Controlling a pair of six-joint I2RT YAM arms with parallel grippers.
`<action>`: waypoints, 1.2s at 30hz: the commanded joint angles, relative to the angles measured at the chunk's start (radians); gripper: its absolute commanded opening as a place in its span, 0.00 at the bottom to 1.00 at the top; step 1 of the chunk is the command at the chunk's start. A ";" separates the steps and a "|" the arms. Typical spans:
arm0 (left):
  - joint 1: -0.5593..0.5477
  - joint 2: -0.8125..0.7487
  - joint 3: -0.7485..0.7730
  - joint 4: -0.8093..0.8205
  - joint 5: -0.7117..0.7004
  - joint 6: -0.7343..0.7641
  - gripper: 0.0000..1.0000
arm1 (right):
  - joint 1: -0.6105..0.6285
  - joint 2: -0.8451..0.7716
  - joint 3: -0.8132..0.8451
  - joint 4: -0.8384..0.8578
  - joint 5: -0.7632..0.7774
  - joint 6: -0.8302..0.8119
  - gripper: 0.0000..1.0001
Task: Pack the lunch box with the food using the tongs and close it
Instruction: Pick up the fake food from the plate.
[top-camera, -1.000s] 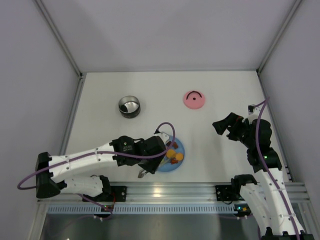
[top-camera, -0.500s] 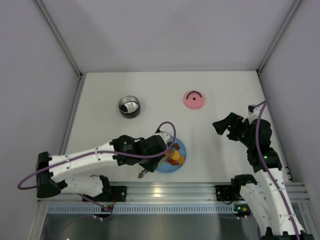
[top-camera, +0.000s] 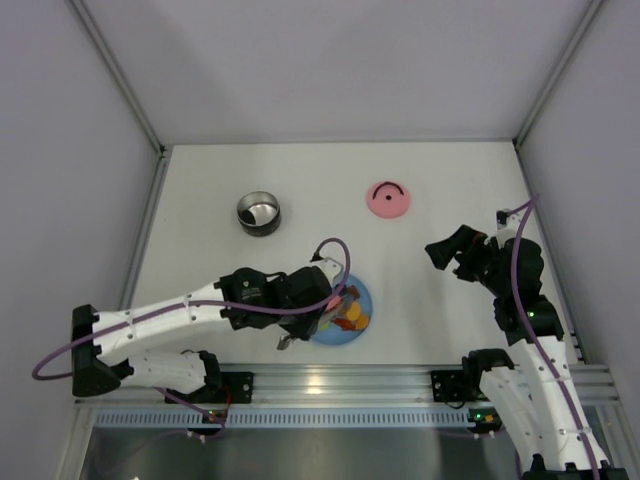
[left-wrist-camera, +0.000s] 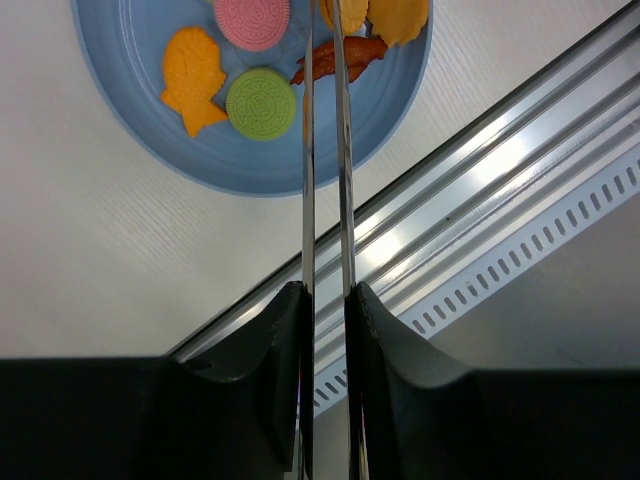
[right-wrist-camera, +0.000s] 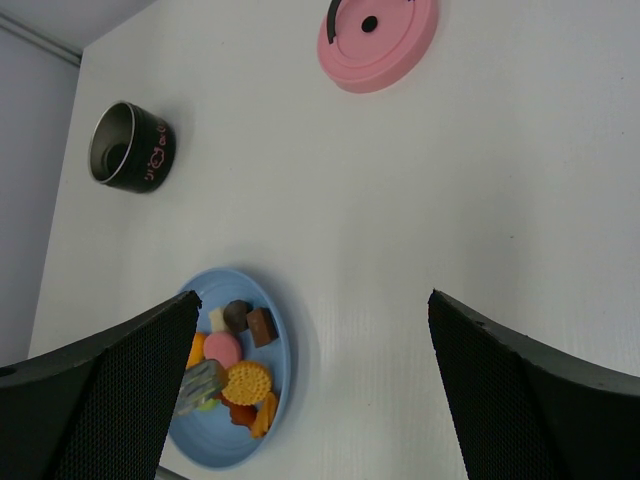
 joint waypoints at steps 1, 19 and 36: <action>-0.003 -0.044 0.049 0.006 -0.038 -0.002 0.26 | -0.015 0.001 0.021 0.021 0.002 -0.015 0.95; -0.003 -0.090 0.098 -0.057 -0.157 -0.037 0.24 | -0.015 0.008 0.029 0.022 -0.001 -0.010 0.95; 0.050 -0.135 0.153 -0.132 -0.315 -0.097 0.24 | -0.015 0.002 0.006 0.033 -0.008 -0.007 0.95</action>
